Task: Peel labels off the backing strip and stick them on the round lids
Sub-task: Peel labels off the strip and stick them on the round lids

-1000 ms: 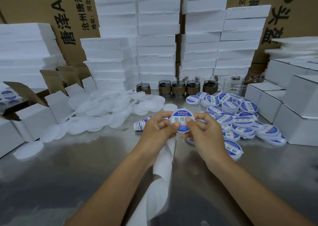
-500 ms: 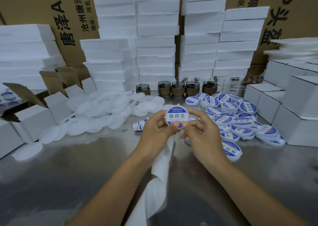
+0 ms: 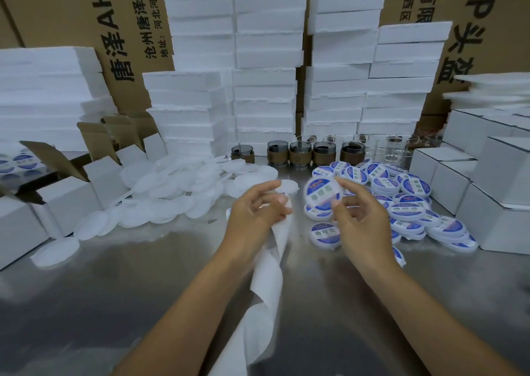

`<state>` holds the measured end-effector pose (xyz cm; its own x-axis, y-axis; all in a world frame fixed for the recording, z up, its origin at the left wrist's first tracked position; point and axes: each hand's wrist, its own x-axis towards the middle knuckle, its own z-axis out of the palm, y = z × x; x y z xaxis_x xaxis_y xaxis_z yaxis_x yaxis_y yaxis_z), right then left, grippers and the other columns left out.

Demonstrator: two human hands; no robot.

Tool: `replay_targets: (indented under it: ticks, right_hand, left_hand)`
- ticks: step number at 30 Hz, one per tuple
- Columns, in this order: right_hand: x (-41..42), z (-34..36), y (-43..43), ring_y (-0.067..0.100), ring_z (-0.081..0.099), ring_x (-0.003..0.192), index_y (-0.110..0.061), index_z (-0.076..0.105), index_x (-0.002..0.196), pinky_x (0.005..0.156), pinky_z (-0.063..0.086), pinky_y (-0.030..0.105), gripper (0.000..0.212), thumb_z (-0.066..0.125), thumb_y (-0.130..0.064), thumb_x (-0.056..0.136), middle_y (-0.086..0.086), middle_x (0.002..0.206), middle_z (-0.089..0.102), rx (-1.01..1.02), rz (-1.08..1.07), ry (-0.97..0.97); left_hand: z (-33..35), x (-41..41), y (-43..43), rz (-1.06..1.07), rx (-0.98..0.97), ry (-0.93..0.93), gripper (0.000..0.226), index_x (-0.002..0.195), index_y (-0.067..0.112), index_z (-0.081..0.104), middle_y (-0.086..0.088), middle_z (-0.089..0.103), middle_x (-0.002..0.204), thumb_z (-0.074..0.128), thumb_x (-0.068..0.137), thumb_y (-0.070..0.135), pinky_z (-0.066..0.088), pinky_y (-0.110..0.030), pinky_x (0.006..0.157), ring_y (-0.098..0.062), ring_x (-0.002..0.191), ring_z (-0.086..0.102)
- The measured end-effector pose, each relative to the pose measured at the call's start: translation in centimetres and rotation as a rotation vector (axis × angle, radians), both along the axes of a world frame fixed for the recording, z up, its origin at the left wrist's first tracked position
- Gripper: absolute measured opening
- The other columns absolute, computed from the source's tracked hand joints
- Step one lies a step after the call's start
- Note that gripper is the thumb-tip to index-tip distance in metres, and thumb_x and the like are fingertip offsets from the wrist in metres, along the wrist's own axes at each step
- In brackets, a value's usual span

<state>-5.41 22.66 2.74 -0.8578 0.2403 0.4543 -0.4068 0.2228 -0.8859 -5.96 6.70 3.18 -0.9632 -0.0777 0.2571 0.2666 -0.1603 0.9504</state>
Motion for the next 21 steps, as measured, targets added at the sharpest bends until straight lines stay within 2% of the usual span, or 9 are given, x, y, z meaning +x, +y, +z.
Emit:
replay_targets:
  ticks: [2, 5, 8, 12, 15, 18, 21]
  right_hand:
    - [-0.6, -0.2, 1.5, 0.001, 0.055, 0.066, -0.024, 0.060, 0.115, 0.060, 0.038, 0.003, 0.031, 0.055, -0.007, 0.090, -0.003, 0.073, 0.056, 0.132, -0.110, 0.004]
    - [-1.0, -0.6, 3.1, 0.007, 0.050, 0.066, -0.016, 0.057, 0.125, 0.064, 0.037, 0.016, 0.036, 0.053, -0.006, 0.090, -0.003, 0.073, 0.054, 0.258, -0.215, -0.070]
    - [-1.0, -0.9, 3.9, 0.019, 0.054, 0.074, -0.016, 0.052, 0.130, 0.072, 0.041, 0.031, 0.040, 0.054, -0.013, 0.090, 0.000, 0.071, 0.057, 0.413, -0.288, -0.129]
    - [-0.6, -1.0, 4.4, 0.030, 0.058, 0.095, -0.018, 0.044, 0.131, 0.076, 0.046, 0.038, 0.040, 0.049, -0.025, 0.093, 0.011, 0.087, 0.067, 0.616, -0.338, -0.242]
    - [-0.4, -0.7, 4.2, 0.029, 0.058, 0.094, -0.018, 0.045, 0.127, 0.075, 0.047, 0.039, 0.035, 0.047, -0.026, 0.093, 0.010, 0.085, 0.067, 0.649, -0.342, -0.257]
    - [-0.2, -0.2, 3.6, 0.026, 0.056, 0.090, -0.019, 0.048, 0.124, 0.070, 0.044, 0.038, 0.032, 0.048, -0.026, 0.093, 0.001, 0.076, 0.060, 0.685, -0.364, -0.171]
    - [0.1, 0.2, 2.7, 0.022, 0.054, 0.086, -0.021, 0.052, 0.122, 0.068, 0.044, 0.036, 0.031, 0.050, -0.025, 0.092, -0.003, 0.073, 0.055, 0.749, -0.353, -0.094]
  left_hand:
    - [0.4, -0.4, -1.0, 0.092, 0.037, -0.014, 0.026, 0.094, 0.023, 0.065, 0.005, 0.070, 0.076, 0.061, 0.084, -0.001, 0.054, -0.018, 0.067, -0.011, 0.071, 0.068]
    - [0.5, -1.1, -3.1, 0.216, -0.001, -0.026, 0.024, 0.092, 0.023, 0.063, 0.003, 0.068, 0.080, 0.057, 0.088, 0.000, 0.055, -0.019, 0.068, -0.008, 0.068, 0.067]
    - [-0.4, -2.0, -5.1, 0.376, -0.219, -0.054, 0.019, 0.090, 0.025, 0.062, 0.002, 0.064, 0.085, 0.057, 0.089, 0.006, 0.049, -0.024, 0.076, -0.013, 0.081, 0.062]
    - [-2.2, -3.1, -7.6, 0.575, -0.541, -0.133, 0.020, 0.105, 0.013, 0.064, -0.005, 0.063, 0.096, 0.056, 0.088, 0.007, 0.039, -0.023, 0.076, -0.019, 0.086, 0.058]
    - [-2.9, -3.6, -8.9, 0.669, -0.743, -0.146, 0.025, 0.112, 0.010, 0.062, -0.010, 0.059, 0.108, 0.059, 0.087, 0.008, 0.036, -0.023, 0.082, -0.022, 0.100, 0.054]
    - [-3.2, -3.9, -9.2, 0.676, -0.885, -0.158, 0.033, 0.121, 0.010, 0.058, -0.015, 0.052, 0.121, 0.059, 0.088, 0.011, 0.036, -0.033, 0.095, -0.029, 0.118, 0.045]
    - [-3.2, -4.1, -9.2, 0.639, -1.005, -0.217, 0.043, 0.132, 0.009, 0.050, -0.016, 0.043, 0.133, 0.056, 0.090, 0.015, 0.034, -0.038, 0.101, -0.032, 0.127, 0.035]
